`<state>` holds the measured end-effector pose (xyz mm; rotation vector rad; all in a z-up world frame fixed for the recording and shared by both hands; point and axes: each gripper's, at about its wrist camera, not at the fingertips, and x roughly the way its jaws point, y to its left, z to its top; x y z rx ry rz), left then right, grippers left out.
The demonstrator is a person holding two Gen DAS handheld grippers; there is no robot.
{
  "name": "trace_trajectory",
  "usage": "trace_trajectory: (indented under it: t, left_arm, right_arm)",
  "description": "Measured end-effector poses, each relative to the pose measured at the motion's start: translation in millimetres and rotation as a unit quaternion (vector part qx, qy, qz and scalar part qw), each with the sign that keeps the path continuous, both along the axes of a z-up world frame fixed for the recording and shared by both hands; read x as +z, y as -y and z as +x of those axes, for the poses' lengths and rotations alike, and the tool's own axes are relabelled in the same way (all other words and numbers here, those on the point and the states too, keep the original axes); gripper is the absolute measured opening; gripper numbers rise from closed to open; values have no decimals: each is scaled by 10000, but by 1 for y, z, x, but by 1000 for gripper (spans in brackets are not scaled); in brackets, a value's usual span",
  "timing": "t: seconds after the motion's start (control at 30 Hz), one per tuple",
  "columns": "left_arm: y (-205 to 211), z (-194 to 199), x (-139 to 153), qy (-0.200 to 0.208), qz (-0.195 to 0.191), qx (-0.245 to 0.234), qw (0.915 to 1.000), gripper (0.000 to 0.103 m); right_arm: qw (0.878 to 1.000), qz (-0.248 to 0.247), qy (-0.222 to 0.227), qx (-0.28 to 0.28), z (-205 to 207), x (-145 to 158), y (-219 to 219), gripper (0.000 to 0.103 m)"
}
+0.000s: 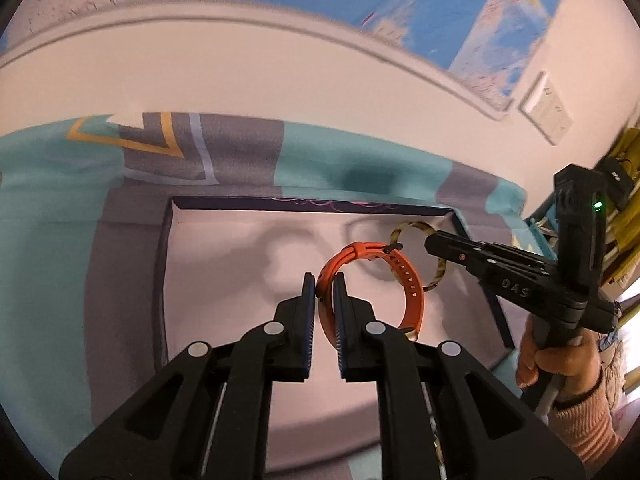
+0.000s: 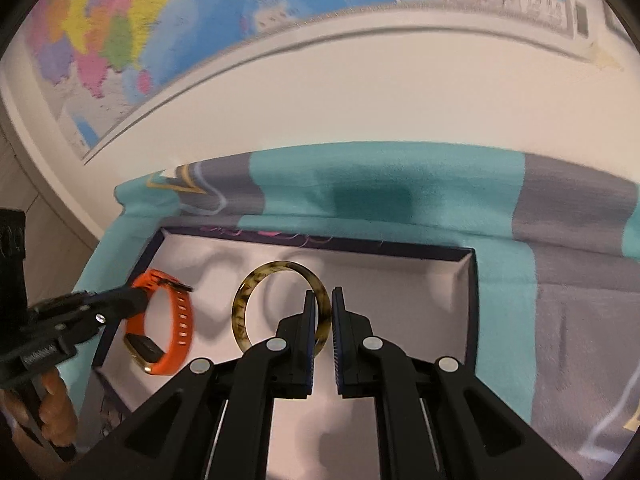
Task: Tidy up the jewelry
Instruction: 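Carry the watch band into the box with the left tool while the right tool places the bangle beside it, then open both tools and withdraw them from the box toward the remaining jewelry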
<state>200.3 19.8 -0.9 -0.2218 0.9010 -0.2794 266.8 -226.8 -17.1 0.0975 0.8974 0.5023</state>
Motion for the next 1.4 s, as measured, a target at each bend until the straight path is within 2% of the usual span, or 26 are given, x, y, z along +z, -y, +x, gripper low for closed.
trace_trajectory:
  t: [0.27,0.53,0.67,0.7,0.8,0.83,0.9,1.0,1.03,1.2,1.3,1.4]
  left_arm:
    - [1,39,-24,-375,134,204,9990,10]
    - [7,62,-27,-614,203,332,9974,10]
    - [8,70,-27,-702,179,373,9967,10]
    - [8,71,-27,-723,144,391,9965,11]
    - [9,70,-27,-811,61,378,9960,23]
    - [9,67,-26,-742,63,391,9965,27]
    - [9,57,-18,-536,121,414,9976,33]
    - [8,32,-1,-90,217,341,9991,44]
    - [7,19,6,97,283,304,9991,53]
    - [-2,-40,29,677,550,122,9961,61]
    - [-15,-77,31,806,495,29,9955,62]
    - [-36,-110,28,832,422,143,9955,63]
  right_arm:
    - [9994,-190,-252,-164,20,-7,-8,7]
    - [9981,-259,-443,-351,32,-14,-13,7]
    - [9980,-294,-396,-404,30,-12,-11,12]
    - [9981,-273,-355,-413,30,-10,-11,12]
    - [9987,-171,-198,-446,22,-2,-6,19]
    - [9990,-131,-90,-425,16,4,-4,21]
    - [9994,-62,105,-313,3,13,-1,33]
    - [9990,141,434,29,-31,29,6,37]
    - [9982,146,571,122,-46,34,9,37]
    - [9942,130,878,601,-108,36,21,38]
    - [9940,125,771,773,-136,23,28,38]
    - [9952,60,591,783,-155,7,37,40]
